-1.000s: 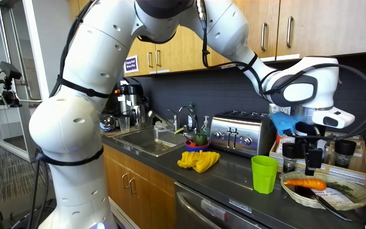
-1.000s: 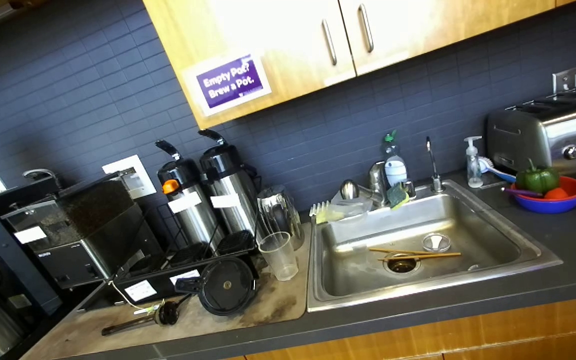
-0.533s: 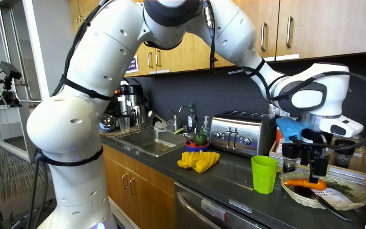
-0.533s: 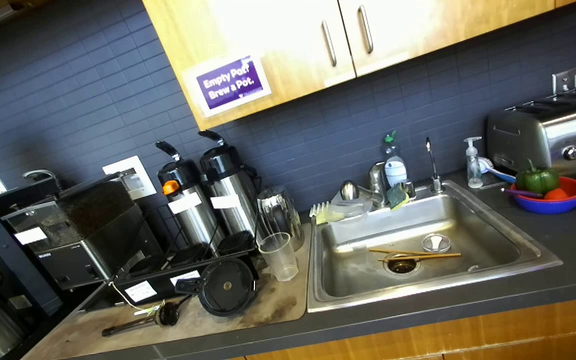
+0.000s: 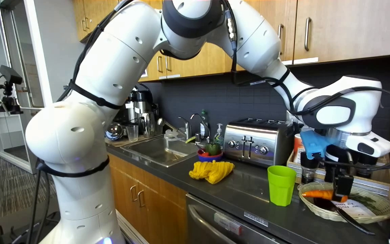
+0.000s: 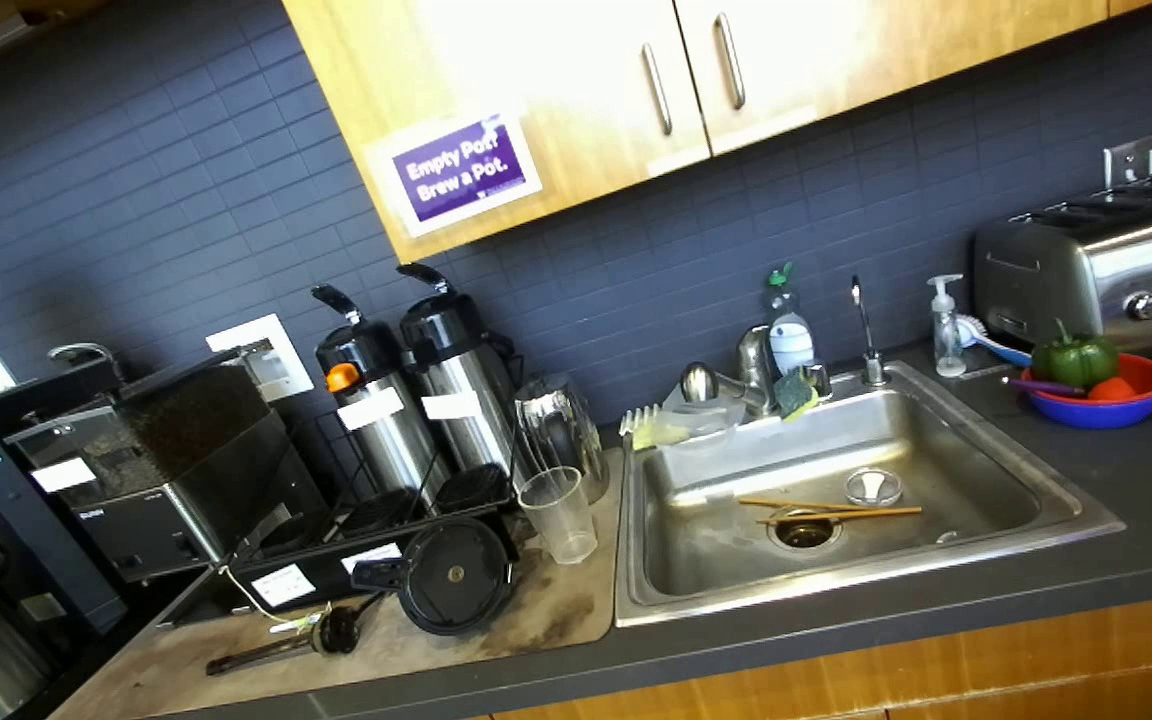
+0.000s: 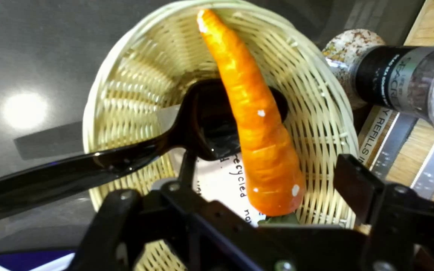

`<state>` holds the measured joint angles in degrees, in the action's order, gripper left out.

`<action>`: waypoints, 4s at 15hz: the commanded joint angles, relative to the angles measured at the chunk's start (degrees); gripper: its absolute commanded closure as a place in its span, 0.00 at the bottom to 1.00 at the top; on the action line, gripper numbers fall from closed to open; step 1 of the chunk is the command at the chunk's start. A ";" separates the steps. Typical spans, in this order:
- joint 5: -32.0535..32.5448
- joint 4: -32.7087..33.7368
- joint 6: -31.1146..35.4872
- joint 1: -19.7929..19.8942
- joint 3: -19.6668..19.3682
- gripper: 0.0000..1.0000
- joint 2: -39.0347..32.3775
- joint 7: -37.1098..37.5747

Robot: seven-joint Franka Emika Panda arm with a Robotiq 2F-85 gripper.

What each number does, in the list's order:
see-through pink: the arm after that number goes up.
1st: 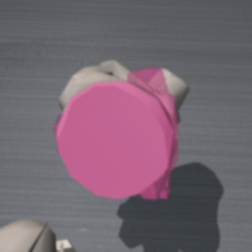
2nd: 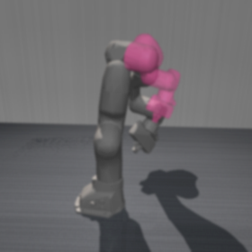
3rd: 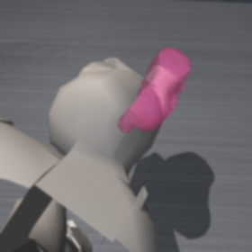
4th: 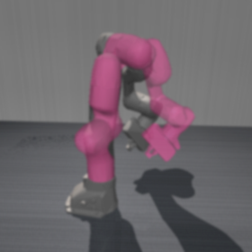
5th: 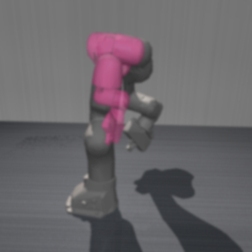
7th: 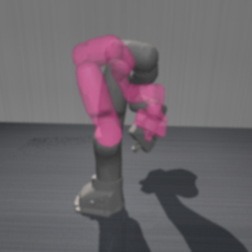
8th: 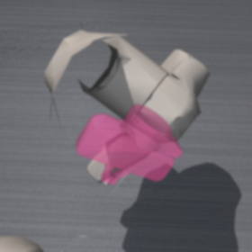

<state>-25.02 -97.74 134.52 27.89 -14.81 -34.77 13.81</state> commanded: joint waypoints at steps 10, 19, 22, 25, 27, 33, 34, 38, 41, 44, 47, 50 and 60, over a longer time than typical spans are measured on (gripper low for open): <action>-1.10 5.49 -2.56 2.19 0.92 1.00 -2.34 0.23; -0.90 6.52 -2.55 2.19 1.17 0.50 -2.39 -0.06; -1.07 6.60 -2.82 2.17 1.55 0.30 -2.64 -0.17; -1.36 6.24 -3.82 2.17 2.15 0.09 -2.92 -0.42; -1.36 5.97 -4.28 2.10 2.36 0.00 -3.24 -0.37; -1.55 5.87 -4.41 2.26 2.43 0.00 -3.99 -0.31; -1.55 5.93 -4.39 2.29 2.41 0.06 -4.09 -0.28; -1.64 6.04 -4.45 2.46 2.32 0.48 -4.17 -0.03; -1.69 6.17 -4.31 2.58 2.31 0.72 -4.18 0.01; -1.73 6.41 -4.21 2.60 2.38 0.86 -4.22 -0.02; -1.80 6.49 -4.02 2.56 2.41 0.86 -4.17 0.03; -1.86 6.27 -3.42 2.46 2.30 0.86 -3.80 0.18; -1.42 5.35 -1.67 2.09 1.50 0.86 -1.30 0.44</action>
<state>-25.38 -91.20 131.43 29.93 -12.99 -38.15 14.02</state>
